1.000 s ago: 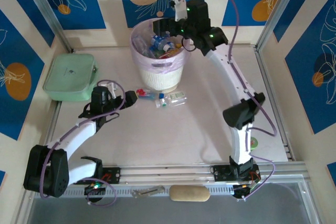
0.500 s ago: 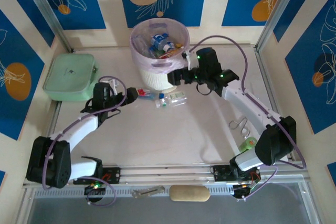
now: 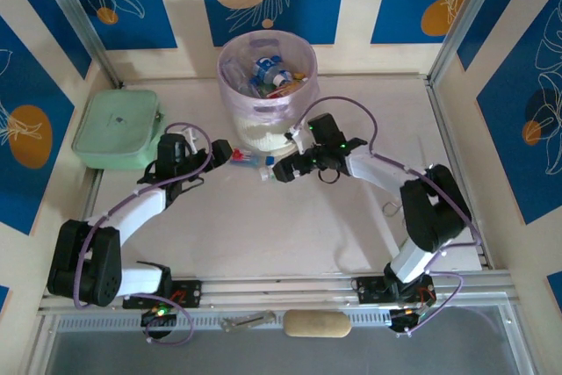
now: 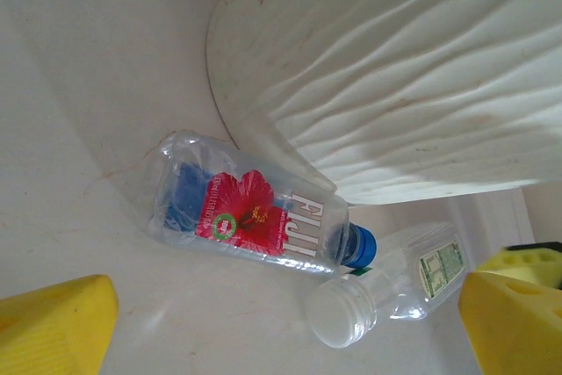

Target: Put the plastic bottles in the bin

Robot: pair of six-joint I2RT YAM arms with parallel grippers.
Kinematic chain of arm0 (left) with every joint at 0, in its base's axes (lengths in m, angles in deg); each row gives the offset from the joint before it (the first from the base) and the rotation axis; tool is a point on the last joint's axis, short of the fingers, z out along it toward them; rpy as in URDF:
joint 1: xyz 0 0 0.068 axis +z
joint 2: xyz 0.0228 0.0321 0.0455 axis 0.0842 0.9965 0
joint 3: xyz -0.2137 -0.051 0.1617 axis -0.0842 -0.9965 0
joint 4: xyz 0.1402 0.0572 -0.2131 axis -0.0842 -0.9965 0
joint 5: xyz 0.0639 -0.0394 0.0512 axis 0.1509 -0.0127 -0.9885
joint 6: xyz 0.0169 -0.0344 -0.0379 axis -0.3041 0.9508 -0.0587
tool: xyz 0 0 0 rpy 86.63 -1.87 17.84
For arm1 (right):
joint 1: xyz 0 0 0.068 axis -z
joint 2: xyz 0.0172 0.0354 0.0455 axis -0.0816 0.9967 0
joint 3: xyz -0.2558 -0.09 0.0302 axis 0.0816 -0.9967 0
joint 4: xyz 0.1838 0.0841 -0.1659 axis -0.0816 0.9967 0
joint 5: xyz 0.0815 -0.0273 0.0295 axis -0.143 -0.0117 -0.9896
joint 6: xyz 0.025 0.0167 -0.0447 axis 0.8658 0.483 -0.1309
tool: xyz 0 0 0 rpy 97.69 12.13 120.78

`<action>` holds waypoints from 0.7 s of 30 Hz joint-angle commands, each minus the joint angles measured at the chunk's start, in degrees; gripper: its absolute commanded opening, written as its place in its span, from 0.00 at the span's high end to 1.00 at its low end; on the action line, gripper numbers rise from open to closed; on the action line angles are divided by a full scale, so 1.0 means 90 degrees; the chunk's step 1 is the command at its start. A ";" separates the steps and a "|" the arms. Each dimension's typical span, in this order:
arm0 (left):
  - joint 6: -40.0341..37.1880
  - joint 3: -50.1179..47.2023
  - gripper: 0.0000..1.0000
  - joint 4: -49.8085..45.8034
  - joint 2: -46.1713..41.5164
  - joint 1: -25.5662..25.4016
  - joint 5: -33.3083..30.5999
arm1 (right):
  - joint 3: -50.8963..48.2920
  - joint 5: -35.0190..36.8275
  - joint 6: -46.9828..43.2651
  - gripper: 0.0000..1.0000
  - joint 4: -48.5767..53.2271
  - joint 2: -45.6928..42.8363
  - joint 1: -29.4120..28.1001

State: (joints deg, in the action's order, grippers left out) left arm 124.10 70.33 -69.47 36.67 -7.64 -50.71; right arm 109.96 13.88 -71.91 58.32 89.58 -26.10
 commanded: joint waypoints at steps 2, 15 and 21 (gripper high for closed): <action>0.0062 -0.0021 0.01 -0.0037 -0.0219 0.0075 0.0045 | 0.0388 0.0097 -0.0767 0.01 -0.0667 0.0433 -0.0066; -0.0058 -0.0177 0.01 -0.0154 -0.0341 0.0072 -0.0011 | 0.1024 0.0360 -0.1498 0.01 -0.0562 0.1273 -0.0046; -0.0012 -0.0235 0.01 -0.0045 -0.0319 0.0074 -0.0011 | 0.0939 0.0374 -0.1536 0.01 -0.0440 0.1114 -0.0143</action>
State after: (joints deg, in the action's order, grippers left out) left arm 124.06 69.04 -70.56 34.05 -7.64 -50.73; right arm 117.65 16.83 -84.53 53.51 100.27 -26.69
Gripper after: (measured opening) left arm 0.994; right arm 0.991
